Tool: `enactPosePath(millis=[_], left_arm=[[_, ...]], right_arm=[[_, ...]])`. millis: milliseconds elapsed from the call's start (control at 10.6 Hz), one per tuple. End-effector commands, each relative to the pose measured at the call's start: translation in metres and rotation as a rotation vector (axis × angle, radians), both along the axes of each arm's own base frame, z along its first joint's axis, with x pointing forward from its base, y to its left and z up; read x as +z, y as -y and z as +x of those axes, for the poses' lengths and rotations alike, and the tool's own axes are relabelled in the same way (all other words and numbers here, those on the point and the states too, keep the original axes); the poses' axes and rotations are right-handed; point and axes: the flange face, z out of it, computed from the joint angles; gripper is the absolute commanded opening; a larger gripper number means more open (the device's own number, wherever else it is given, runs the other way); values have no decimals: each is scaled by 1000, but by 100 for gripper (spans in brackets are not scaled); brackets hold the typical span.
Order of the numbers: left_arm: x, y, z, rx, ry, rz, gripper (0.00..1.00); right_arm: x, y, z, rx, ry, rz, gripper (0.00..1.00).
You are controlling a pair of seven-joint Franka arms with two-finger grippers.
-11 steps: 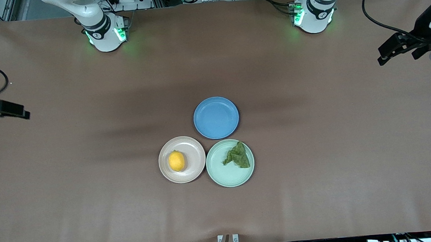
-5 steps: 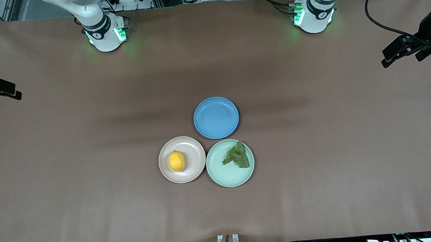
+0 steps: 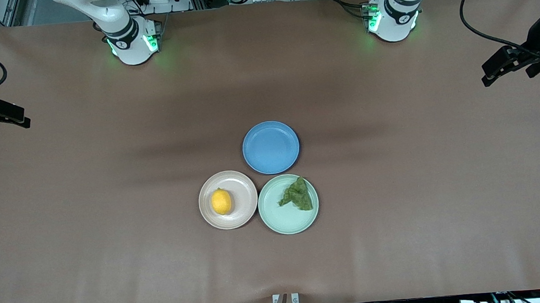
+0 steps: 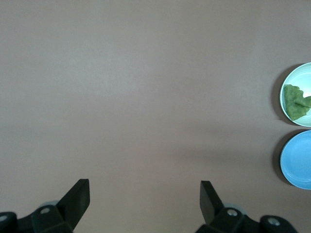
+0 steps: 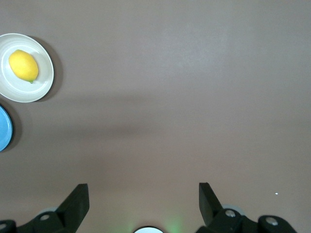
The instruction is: Place lemon and lettuce in plates
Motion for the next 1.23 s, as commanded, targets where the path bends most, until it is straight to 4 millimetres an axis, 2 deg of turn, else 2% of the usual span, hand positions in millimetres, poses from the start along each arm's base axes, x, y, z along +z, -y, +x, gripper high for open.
enactPosePath(millis=[0,379,1137], left_arm=[[4,-3,3,8,4,22,100],[6,-6,2,6,6,7,100],[5,-7,0,17,3,5,100]], right_arm=[[14,-1,-21,-6,-3,-30,100],[16,-8,-21,6,3,-23,100],[7,-7,-10,2,6,-20,100]])
